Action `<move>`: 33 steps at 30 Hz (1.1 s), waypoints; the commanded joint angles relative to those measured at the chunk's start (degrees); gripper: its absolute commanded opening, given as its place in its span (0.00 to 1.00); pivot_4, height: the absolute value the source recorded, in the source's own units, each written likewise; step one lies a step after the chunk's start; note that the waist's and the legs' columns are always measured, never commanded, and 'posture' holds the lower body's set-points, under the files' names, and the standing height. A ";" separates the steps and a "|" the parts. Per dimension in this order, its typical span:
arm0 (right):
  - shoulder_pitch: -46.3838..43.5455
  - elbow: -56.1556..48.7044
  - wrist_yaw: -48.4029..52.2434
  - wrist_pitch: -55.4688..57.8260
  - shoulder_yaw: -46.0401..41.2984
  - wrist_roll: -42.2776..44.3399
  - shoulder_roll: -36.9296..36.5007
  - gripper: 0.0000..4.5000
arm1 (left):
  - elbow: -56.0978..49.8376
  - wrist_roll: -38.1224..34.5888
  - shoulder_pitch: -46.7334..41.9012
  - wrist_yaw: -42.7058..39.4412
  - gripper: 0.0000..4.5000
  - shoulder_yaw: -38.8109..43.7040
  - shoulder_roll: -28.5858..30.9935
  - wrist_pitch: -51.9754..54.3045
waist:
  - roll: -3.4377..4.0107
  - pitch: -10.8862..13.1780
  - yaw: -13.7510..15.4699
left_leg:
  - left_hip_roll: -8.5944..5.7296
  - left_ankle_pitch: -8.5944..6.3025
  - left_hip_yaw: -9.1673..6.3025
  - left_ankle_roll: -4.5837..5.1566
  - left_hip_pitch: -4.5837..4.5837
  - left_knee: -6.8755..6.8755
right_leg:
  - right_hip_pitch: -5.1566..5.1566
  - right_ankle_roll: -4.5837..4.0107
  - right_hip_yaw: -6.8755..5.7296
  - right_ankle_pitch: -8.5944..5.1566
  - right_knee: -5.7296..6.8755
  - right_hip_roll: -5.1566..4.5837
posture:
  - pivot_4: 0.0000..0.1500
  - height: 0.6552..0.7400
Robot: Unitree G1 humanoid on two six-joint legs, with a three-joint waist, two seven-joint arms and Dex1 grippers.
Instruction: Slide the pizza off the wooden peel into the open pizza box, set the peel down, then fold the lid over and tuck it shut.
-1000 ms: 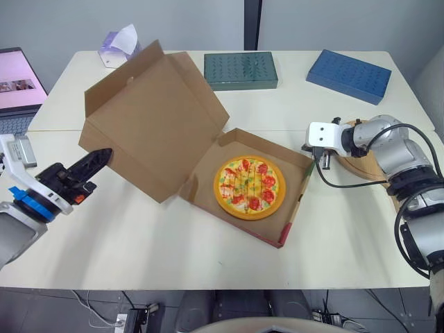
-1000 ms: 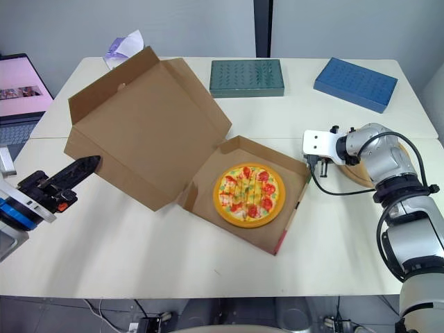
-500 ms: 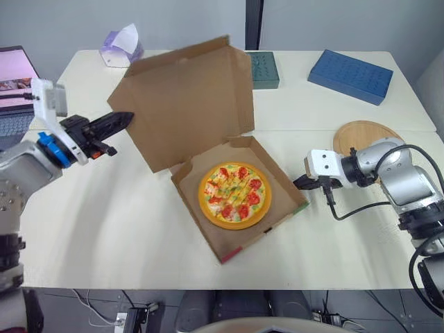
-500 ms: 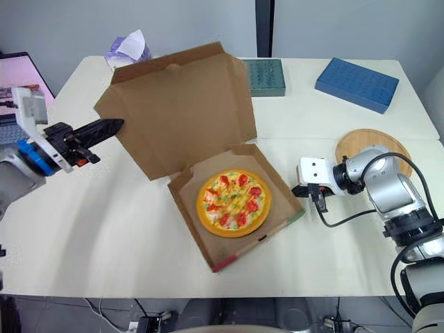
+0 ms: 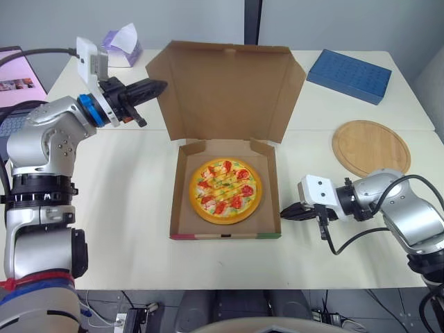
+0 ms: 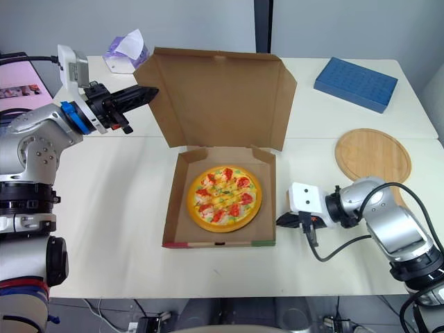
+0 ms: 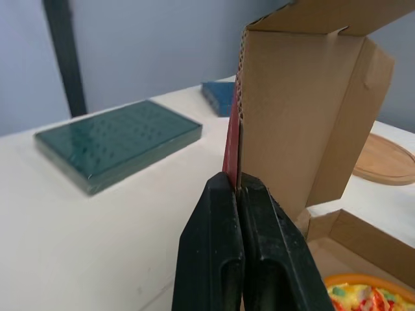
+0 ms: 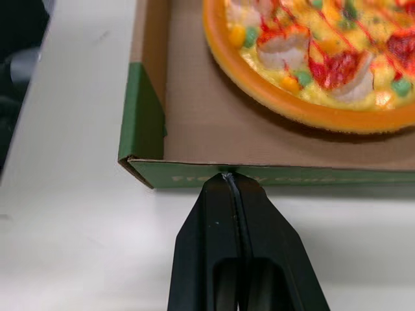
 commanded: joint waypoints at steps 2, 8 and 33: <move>-1.25 -1.22 -4.32 0.50 -4.24 1.27 0.05 0.01 | 1.80 2.27 -2.28 -3.96 0.00 1.70 -0.77 -3.82 | 0.00 0.00 -0.07 | -0.01 0.00 -0.02 0.00 0.00 0.01 | 0.01 0.00 -0.01 0.00 0.00 0.00 | 1.00 1.00; -6.10 4.79 -15.19 1.95 -14.40 4.70 5.60 0.21 | 3.22 3.70 -2.50 -4.24 0.00 3.33 -2.45 -6.12 | -0.04 0.01 -0.08 | -0.05 0.00 -0.10 0.00 -0.01 0.06 | 0.04 0.03 -0.01 0.02 0.01 -0.01 | 1.00 1.00; -18.38 4.60 -42.57 12.33 -21.98 12.51 21.43 0.46 | -3.60 3.43 -0.26 -0.10 0.00 6.38 -3.40 -0.95 | -0.05 0.01 -0.94 | -0.20 0.01 -0.30 0.00 -0.04 0.09 | -0.37 0.03 0.01 0.03 0.90 -0.06 | 1.00 1.00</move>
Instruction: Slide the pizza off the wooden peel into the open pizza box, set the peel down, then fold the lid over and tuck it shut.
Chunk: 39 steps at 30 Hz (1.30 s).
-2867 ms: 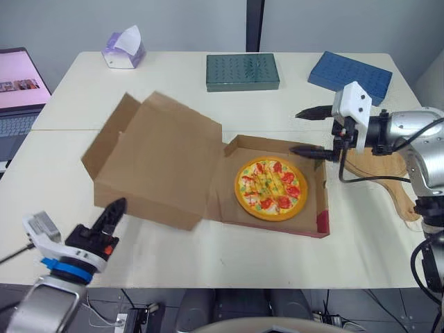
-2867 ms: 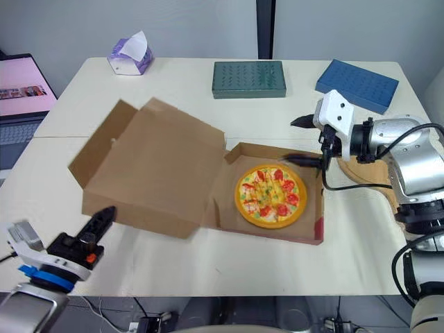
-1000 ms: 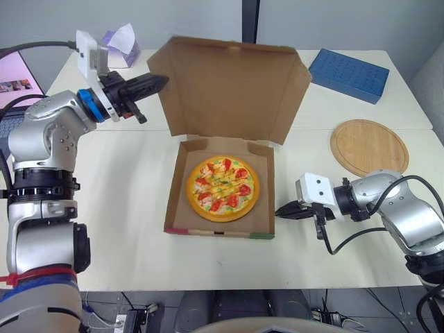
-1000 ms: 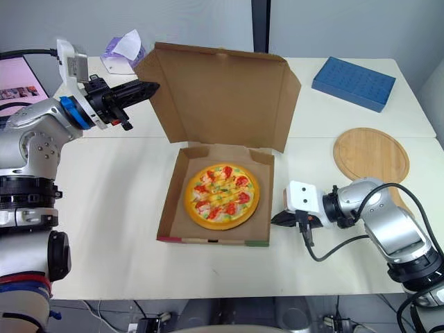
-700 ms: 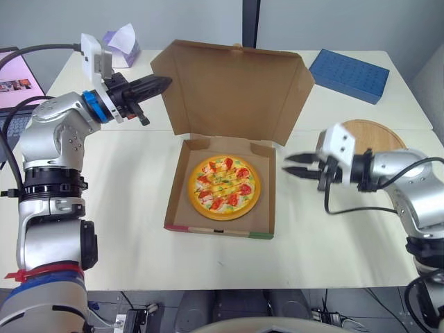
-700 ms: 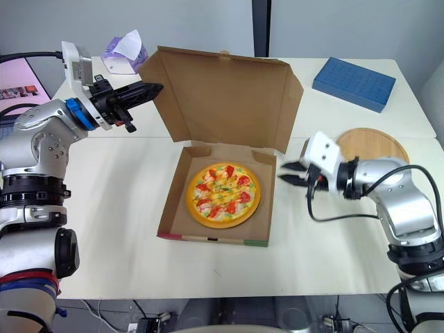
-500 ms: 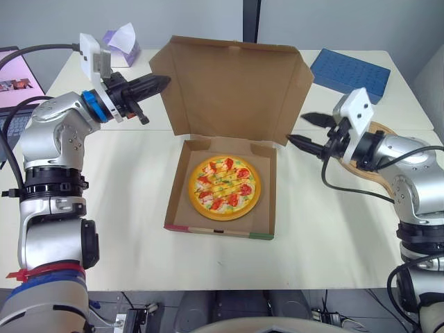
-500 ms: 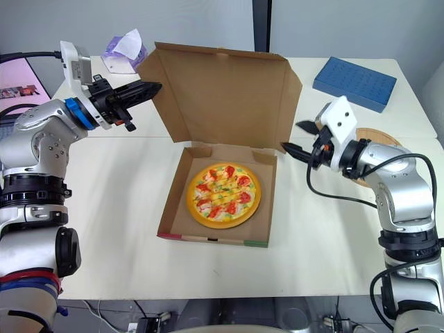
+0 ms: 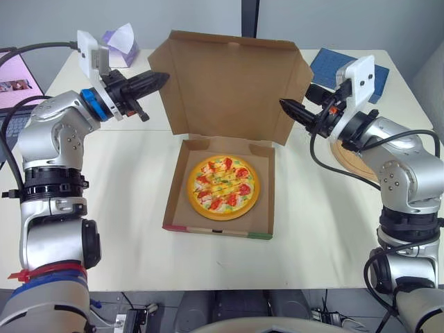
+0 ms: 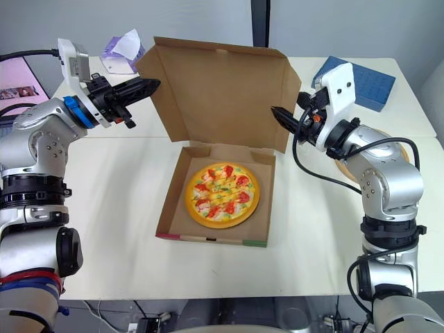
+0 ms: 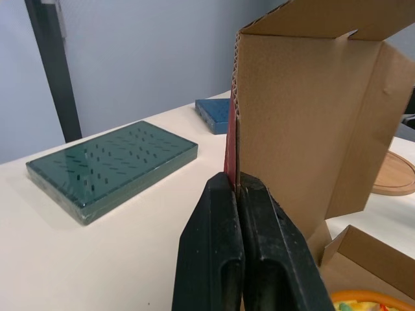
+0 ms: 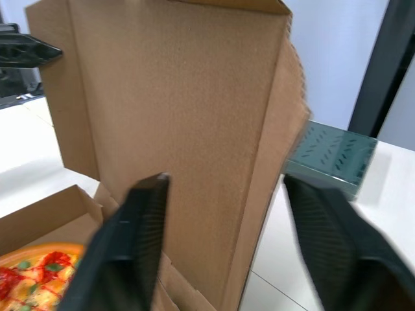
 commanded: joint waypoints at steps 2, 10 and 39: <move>-1.17 -2.97 -2.31 -0.59 -0.95 0.88 0.11 0.30 | -6.15 -1.33 1.07 1.90 0.00 3.03 0.15 1.75 | 0.00 0.00 -0.11 | 0.00 0.00 0.00 0.00 0.00 0.00 | -0.01 0.00 0.01 0.00 0.01 0.00 | 1.00 1.00; -2.41 -2.91 -4.37 -0.31 -0.48 0.51 -0.48 0.00 | -18.54 -1.09 6.43 11.50 0.00 4.86 -1.29 6.44 | 0.00 0.00 -0.19 | 0.00 0.00 -0.01 0.00 -0.01 0.00 | -0.01 -0.01 0.03 0.00 0.02 0.00 | 1.00 1.00; 1.40 -15.57 -22.56 6.61 8.79 -7.07 16.37 0.00 | -51.05 -7.17 15.57 45.60 0.00 8.79 -20.54 24.50 | -0.01 -0.02 0.11 | 0.01 0.02 0.11 -0.04 -0.05 -0.03 | -0.15 -0.06 0.13 0.03 0.04 -0.01 | 1.00 1.00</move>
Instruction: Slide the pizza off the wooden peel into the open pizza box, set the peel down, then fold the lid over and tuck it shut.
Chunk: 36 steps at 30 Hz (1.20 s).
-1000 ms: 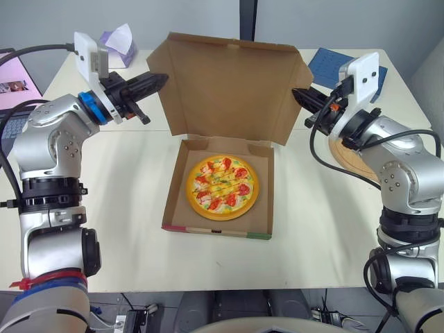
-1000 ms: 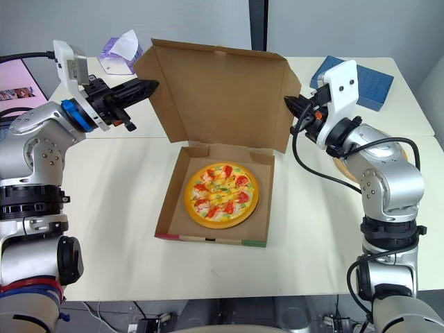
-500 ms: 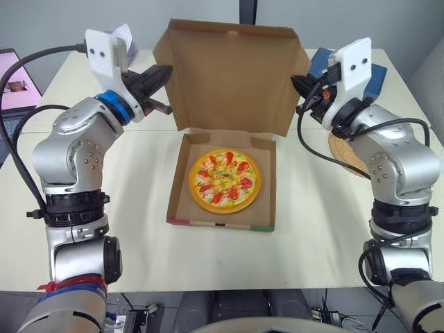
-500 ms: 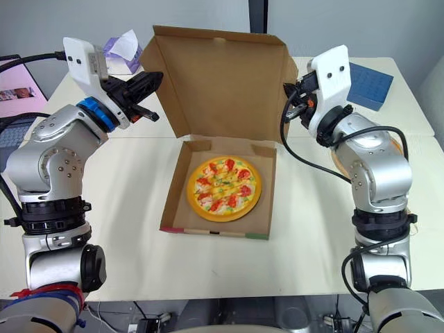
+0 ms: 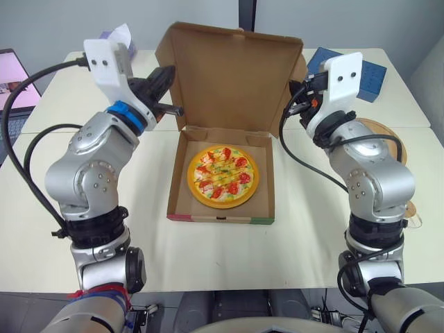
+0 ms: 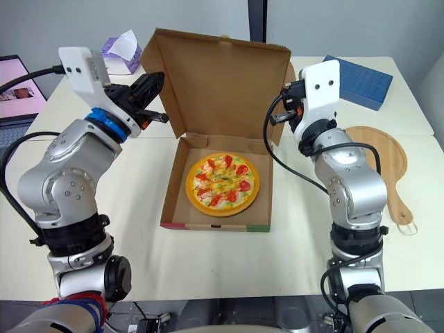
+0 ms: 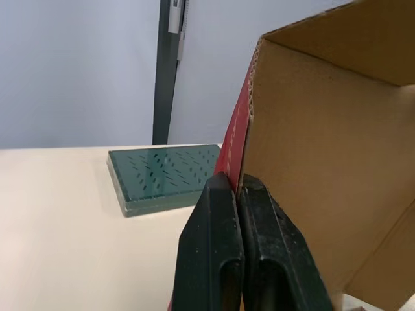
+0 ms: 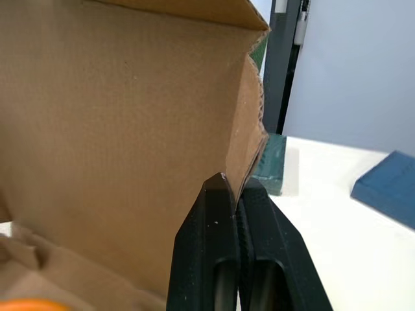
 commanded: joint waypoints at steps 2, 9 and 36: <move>1.81 -6.65 1.09 1.69 3.80 2.75 2.55 0.00 | -5.77 -4.07 2.53 -0.73 0.00 0.47 -1.11 -0.27 | -0.01 -0.01 0.04 | 0.00 0.00 0.00 0.00 0.00 0.01 | 0.00 0.00 0.00 0.00 0.00 0.00 | 1.00 1.00; 4.92 -10.18 0.69 3.84 3.77 3.71 6.16 0.00 | -10.49 -9.00 8.02 0.15 0.00 3.85 -0.50 1.92 | -0.04 -0.05 0.03 | 0.00 0.00 0.01 0.00 0.01 0.00 | 0.01 0.00 0.00 0.00 -0.01 0.00 | 1.00 1.00; 19.06 -17.54 0.69 12.05 2.76 13.99 10.79 0.00 | -23.96 -16.78 31.64 2.71 0.00 5.86 2.31 -2.15 | -0.09 -0.32 -0.16 | 0.19 -0.14 0.47 0.24 0.63 -0.45 | 0.26 -0.03 0.13 -0.01 -0.15 0.02 | 1.00 1.00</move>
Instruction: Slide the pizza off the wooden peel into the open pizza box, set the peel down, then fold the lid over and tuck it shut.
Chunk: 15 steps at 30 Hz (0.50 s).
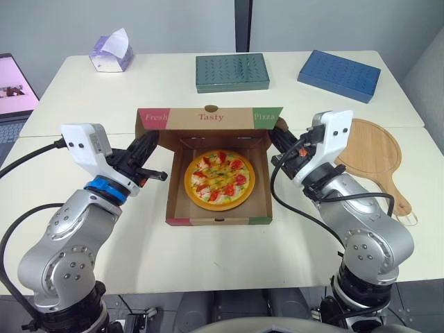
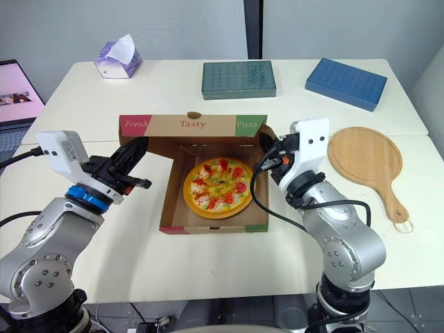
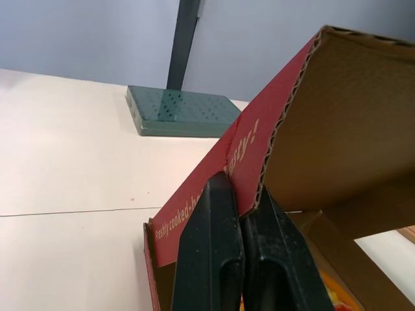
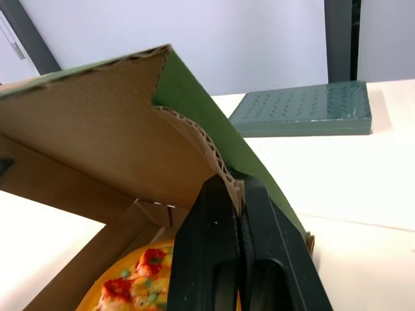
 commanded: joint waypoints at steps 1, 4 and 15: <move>1.50 0.89 1.47 3.27 3.20 3.33 -0.08 0.00 | -3.57 -1.94 2.74 -2.18 0.00 -1.34 1.08 -1.69 | -0.02 -0.01 -0.03 | 0.04 0.00 0.09 0.00 0.10 -0.09 | 0.03 0.00 0.01 0.00 -0.03 0.00 | 1.00 1.00; 2.40 0.72 0.91 3.34 3.52 4.14 -0.01 0.00 | -3.35 -1.95 4.96 -3.08 0.00 -0.95 1.99 -2.85 | 0.02 -0.05 -0.03 | 0.26 -0.01 0.32 0.01 0.55 -0.38 | 0.34 -0.05 -0.02 -0.03 -0.35 0.07 | 1.00 1.00; 2.40 1.25 -4.57 9.52 -1.87 12.84 8.94 0.00 | -3.33 -2.75 7.28 -4.18 0.00 -2.11 3.79 -5.22 | 0.04 -0.12 -0.06 | 0.91 -0.03 0.40 -0.01 0.56 -0.49 | 0.37 -0.34 -0.03 0.14 -0.83 0.64 | 1.00 1.00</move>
